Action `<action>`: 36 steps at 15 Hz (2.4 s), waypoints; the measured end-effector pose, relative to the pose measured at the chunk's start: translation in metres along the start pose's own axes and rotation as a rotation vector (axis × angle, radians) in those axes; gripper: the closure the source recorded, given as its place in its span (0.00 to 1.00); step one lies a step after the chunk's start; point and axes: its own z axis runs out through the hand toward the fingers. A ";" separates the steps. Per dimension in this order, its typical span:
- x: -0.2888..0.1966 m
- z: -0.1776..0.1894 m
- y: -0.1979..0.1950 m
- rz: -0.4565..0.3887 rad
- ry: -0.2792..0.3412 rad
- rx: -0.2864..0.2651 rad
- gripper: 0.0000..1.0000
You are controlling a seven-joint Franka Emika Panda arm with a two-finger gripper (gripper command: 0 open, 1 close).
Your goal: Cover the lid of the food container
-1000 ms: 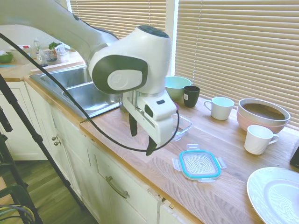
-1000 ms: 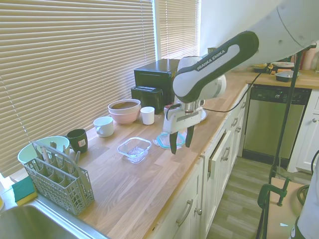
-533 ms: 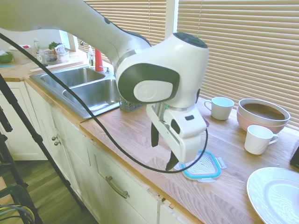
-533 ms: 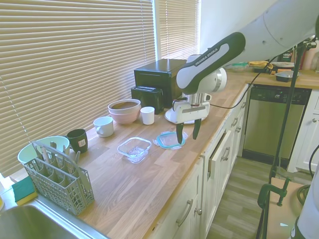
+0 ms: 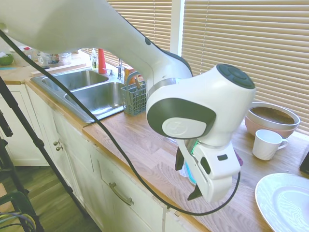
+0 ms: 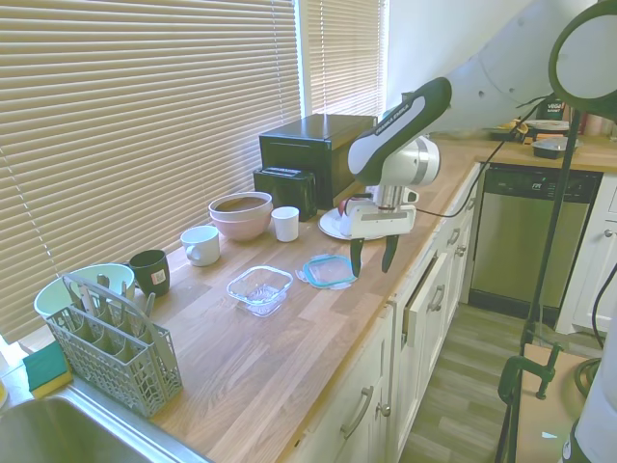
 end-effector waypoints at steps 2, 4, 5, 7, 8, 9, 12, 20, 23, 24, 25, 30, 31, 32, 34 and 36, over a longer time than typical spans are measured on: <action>0.012 0.002 0.003 0.013 0.004 0.007 0.00; 0.023 0.004 -0.001 0.021 0.012 0.014 0.00; 0.028 0.003 -0.006 0.023 0.018 0.020 0.00; 0.040 -0.001 -0.013 0.028 0.025 0.036 0.00; 0.044 -0.003 -0.018 0.029 0.025 0.041 0.00; 0.048 -0.005 -0.023 0.030 0.025 0.046 0.00; 0.049 0.001 -0.040 0.017 0.013 0.048 0.00; 0.049 0.017 -0.046 0.037 -0.041 0.089 1.00; 0.050 0.018 -0.045 0.038 -0.038 0.090 1.00; 0.051 0.018 -0.045 0.038 -0.035 0.091 1.00; 0.052 0.018 -0.044 0.039 -0.031 0.092 1.00; 0.061 0.019 -0.041 0.034 -0.019 0.092 1.00; 0.063 0.019 -0.043 0.032 -0.016 0.091 1.00; 0.065 0.020 -0.045 0.030 -0.013 0.091 1.00; 0.068 0.021 -0.047 0.027 -0.006 0.091 1.00; 0.069 0.022 -0.048 0.027 -0.002 0.091 1.00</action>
